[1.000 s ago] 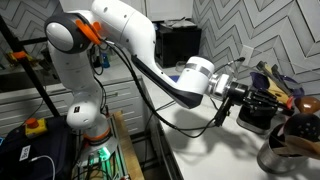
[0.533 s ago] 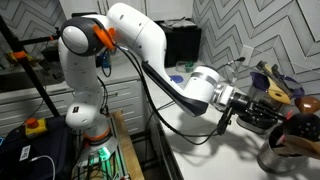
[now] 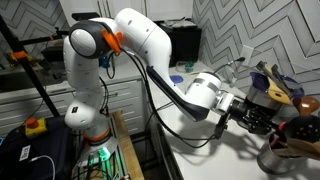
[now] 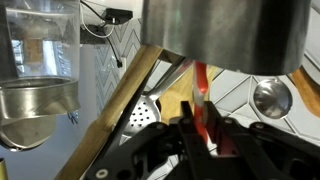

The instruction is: Put the orange and white spoon in the silver cutlery holder on the right

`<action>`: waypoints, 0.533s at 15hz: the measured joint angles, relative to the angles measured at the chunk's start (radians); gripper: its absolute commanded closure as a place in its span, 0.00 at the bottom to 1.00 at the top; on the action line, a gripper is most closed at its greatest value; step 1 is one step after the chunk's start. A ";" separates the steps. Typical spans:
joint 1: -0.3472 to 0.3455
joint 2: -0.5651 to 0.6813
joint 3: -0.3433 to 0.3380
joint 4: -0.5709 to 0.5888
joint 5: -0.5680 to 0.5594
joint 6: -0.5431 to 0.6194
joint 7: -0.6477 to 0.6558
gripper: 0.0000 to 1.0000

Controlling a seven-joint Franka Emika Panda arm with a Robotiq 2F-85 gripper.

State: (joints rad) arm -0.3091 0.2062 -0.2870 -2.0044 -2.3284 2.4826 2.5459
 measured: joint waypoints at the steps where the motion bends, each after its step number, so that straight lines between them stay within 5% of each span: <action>1: -0.003 0.001 0.002 0.002 0.006 0.002 -0.005 0.41; 6: -0.009 -0.050 0.005 0.046 0.048 0.001 -0.037 0.03; 8: -0.006 -0.118 0.019 0.053 0.045 0.037 -0.038 0.00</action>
State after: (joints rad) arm -0.3146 0.0884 -0.2684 -1.9514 -2.2833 2.5191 2.5080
